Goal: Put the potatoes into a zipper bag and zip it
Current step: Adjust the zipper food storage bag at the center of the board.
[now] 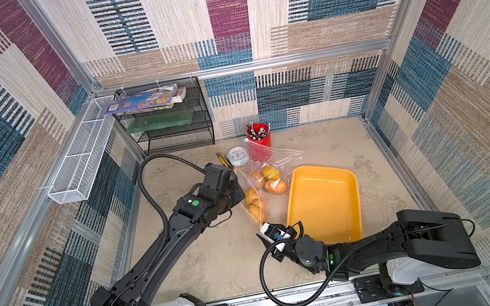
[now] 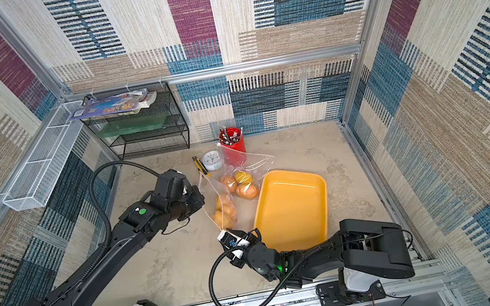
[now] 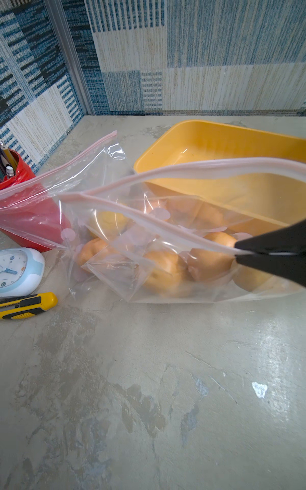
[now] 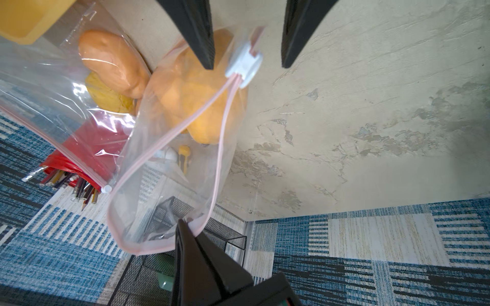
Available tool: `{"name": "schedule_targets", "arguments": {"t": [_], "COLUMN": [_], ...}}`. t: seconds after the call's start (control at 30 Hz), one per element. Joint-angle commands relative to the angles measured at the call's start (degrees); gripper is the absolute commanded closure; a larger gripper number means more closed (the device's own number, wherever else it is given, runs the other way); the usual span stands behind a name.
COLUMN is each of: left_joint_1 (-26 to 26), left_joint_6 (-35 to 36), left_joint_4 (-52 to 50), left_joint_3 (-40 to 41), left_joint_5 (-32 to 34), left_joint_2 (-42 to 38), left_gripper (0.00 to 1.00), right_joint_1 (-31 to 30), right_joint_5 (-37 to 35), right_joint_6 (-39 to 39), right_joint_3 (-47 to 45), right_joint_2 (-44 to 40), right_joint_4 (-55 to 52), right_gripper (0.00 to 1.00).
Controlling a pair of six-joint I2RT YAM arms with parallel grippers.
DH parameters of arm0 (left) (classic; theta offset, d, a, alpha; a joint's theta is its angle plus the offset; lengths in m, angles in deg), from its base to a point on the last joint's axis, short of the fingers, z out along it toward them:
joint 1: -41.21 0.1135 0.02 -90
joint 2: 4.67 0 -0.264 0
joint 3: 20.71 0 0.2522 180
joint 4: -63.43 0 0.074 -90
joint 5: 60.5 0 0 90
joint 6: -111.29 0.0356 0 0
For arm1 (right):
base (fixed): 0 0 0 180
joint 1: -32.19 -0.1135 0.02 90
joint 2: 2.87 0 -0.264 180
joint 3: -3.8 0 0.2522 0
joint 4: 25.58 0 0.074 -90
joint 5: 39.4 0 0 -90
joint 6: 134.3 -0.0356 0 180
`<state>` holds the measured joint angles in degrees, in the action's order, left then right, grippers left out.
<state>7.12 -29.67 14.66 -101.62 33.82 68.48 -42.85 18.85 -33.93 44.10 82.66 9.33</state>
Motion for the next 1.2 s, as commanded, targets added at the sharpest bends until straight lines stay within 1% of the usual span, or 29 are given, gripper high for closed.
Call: {"name": "schedule_targets", "arguments": {"t": [0.0,0.07,0.23,0.5,0.57,0.63,0.67,0.77,0.93,1.07,1.17], "left_joint_1": [0.12,0.12,0.19,0.19,0.18,0.23,0.19,0.2,0.18,0.17,0.19], "left_joint_6": [-0.02,0.07,0.0,-0.02,-0.03,-0.02,-0.03,-0.03,-0.19,-0.16,-0.18], "left_joint_4": [0.11,0.02,0.29,0.29,0.37,0.36,0.37,0.33,0.38,0.37,0.37], "left_joint_3": [0.18,0.27,0.6,0.61,0.75,0.72,0.71,0.71,0.82,0.8,0.81], "left_joint_5": [0.11,0.14,0.1,0.02,0.0,-0.06,-0.04,-0.31,-0.35,-0.35,-0.23], "left_joint_2": [-0.42,-0.48,-0.68,-0.87,-0.91,-0.92,-0.99,-0.97,-0.94,-1.12,-1.2], "left_gripper": [1.0,1.0,1.0,1.0,1.0,1.0,1.0,1.0,1.0,1.0,1.0], "right_joint_1": [0.08,0.16,0.43,0.78,0.78,0.73,0.64,0.62,0.51,0.5,0.52], "right_joint_5": [-1.19,-1.72,-1.82,-2.15,-2.13,-2.18,-2.22,-3.23,-3.84,-3.76,-3.6], "right_joint_6": [0.18,0.18,0.18,-0.09,-0.25,-0.26,-0.11,0.54,1.14,0.88,0.96], "right_joint_3": [-0.13,-0.27,-0.27,-0.28,-0.18,-0.35,-0.52,-0.61,0.17,0.54,0.53], "right_joint_2": [0.07,0.39,0.92,1.65,1.37,1.06,0.82,0.65,1.04,0.95,0.82], "right_joint_4": [4.04,4.35,4.35,4.52,4.34,4.5,4.75,5.34,4.86,4.61,4.6], "right_gripper": [0.62,0.67,0.74,0.77,0.81,0.87,0.92,1.0,0.99,0.93,0.93]}}
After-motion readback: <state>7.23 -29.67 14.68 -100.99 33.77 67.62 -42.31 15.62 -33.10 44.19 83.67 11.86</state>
